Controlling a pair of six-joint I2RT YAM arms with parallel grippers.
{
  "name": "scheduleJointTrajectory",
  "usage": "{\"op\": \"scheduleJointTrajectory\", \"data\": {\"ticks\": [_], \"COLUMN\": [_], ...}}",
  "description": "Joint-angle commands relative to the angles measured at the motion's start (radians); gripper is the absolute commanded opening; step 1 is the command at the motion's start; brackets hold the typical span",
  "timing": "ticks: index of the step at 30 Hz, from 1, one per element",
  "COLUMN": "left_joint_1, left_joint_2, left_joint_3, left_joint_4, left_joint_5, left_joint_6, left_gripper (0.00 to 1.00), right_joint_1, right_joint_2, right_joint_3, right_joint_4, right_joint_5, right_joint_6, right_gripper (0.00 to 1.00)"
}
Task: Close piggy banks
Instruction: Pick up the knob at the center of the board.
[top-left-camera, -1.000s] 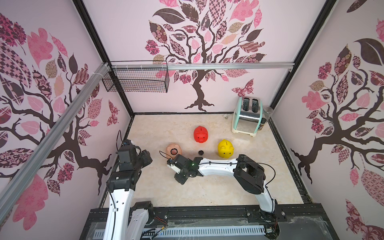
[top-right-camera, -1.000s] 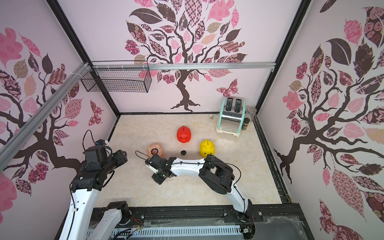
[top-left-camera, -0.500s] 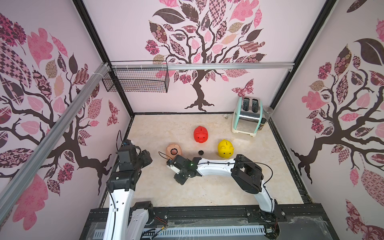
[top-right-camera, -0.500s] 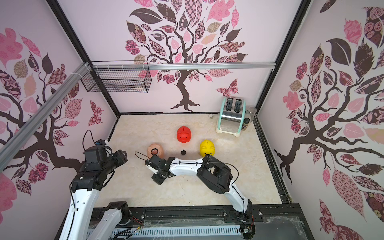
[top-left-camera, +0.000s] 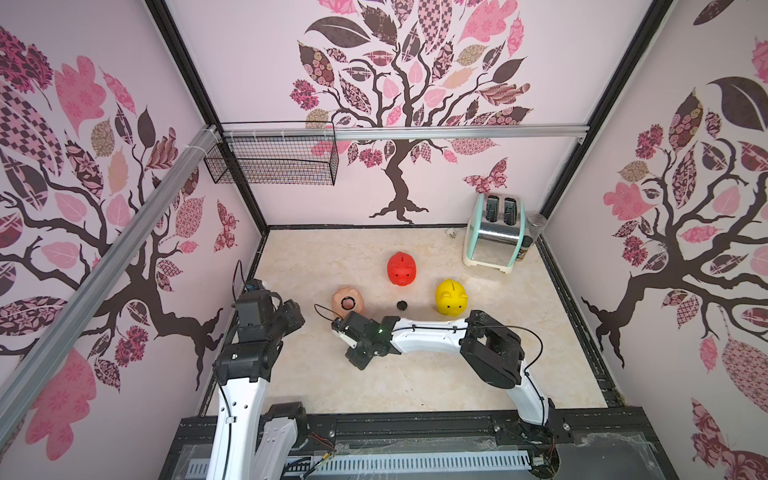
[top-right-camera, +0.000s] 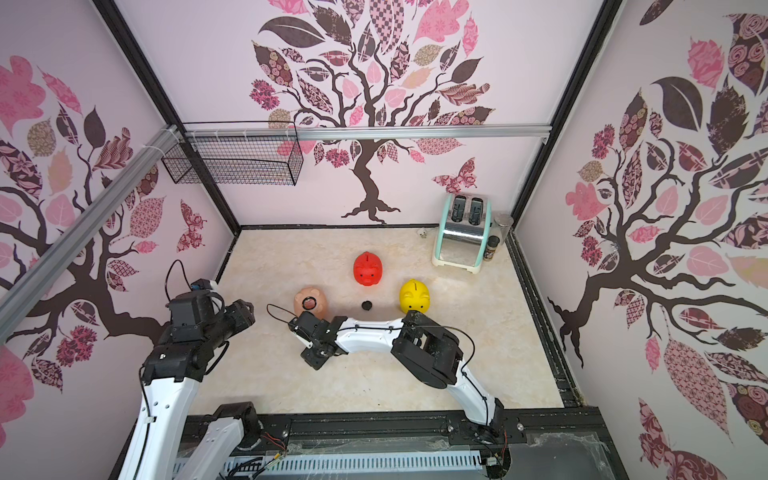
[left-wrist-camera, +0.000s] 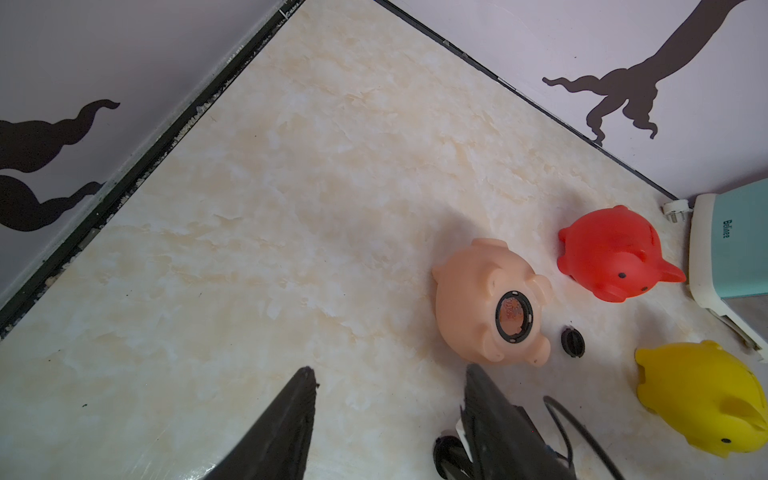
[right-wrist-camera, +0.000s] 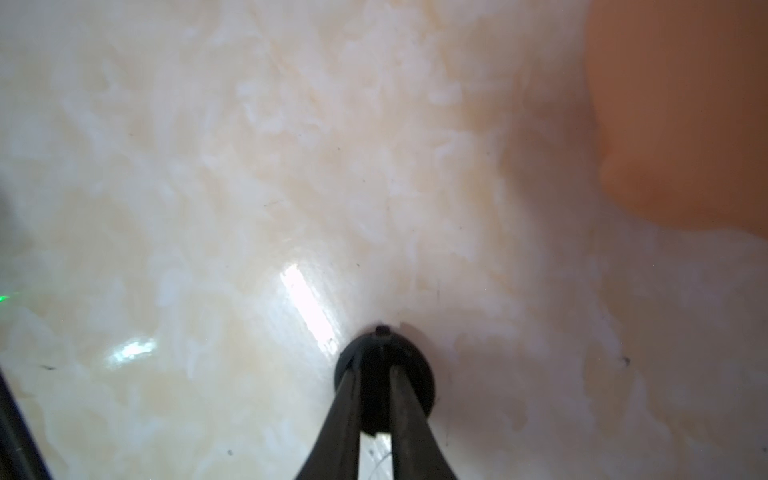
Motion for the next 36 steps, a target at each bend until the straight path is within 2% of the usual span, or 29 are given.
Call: {"op": "scheduleJointTrajectory", "data": {"ticks": [1, 15, 20, 36], "left_joint_1": [-0.002, -0.002, -0.002, -0.002], "left_joint_2": [-0.007, -0.007, -0.008, -0.012], "left_joint_3": [-0.006, -0.008, -0.009, -0.011], "left_joint_4": [0.008, 0.008, 0.008, 0.011], "left_joint_5": [0.001, 0.003, 0.003, 0.01], "left_joint_6": [-0.004, -0.004, -0.002, -0.001], "left_gripper": [0.59, 0.59, 0.59, 0.59], "right_joint_1": [0.003, 0.003, 0.003, -0.047], "right_joint_2": [0.039, 0.04, 0.018, -0.299], "right_joint_3": [-0.036, -0.078, -0.095, -0.312], "right_joint_4": [-0.118, -0.126, -0.128, -0.111], "right_joint_5": [0.064, 0.101, 0.115, 0.085], "right_joint_6": [0.028, 0.086, 0.106, 0.174], "right_gripper": [0.11, 0.11, 0.01, 0.0]}}
